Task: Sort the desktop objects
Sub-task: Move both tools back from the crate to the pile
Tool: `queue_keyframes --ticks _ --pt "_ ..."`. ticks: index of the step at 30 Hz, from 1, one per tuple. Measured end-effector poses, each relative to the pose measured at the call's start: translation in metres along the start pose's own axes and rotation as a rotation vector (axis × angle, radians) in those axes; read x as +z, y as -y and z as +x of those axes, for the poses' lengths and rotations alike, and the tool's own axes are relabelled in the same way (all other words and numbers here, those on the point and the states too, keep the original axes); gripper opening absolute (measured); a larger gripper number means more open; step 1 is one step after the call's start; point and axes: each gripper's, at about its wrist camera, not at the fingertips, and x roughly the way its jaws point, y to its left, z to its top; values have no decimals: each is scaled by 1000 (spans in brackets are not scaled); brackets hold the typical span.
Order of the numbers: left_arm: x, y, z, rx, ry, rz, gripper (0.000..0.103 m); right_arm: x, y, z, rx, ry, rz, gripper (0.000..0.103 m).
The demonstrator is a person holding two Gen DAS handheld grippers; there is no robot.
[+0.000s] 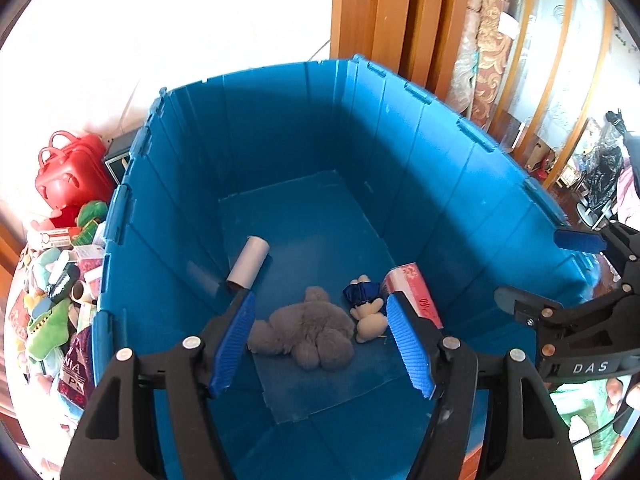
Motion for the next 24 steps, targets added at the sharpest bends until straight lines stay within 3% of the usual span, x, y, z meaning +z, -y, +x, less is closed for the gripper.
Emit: queue_keyframes --ticks 7,12,18,24 --pt "-10 3 -24 -3 63 26 68 -8 -6 -23 20 46 20 103" --pt "-21 0 -44 28 130 58 68 -12 -18 -46 39 124 27 103" --pt "-37 -26 -71 54 210 27 68 -15 -43 -64 72 212 26 103" --pt "-59 -65 -94 105 288 9 76 -21 -88 -73 116 304 30 103"
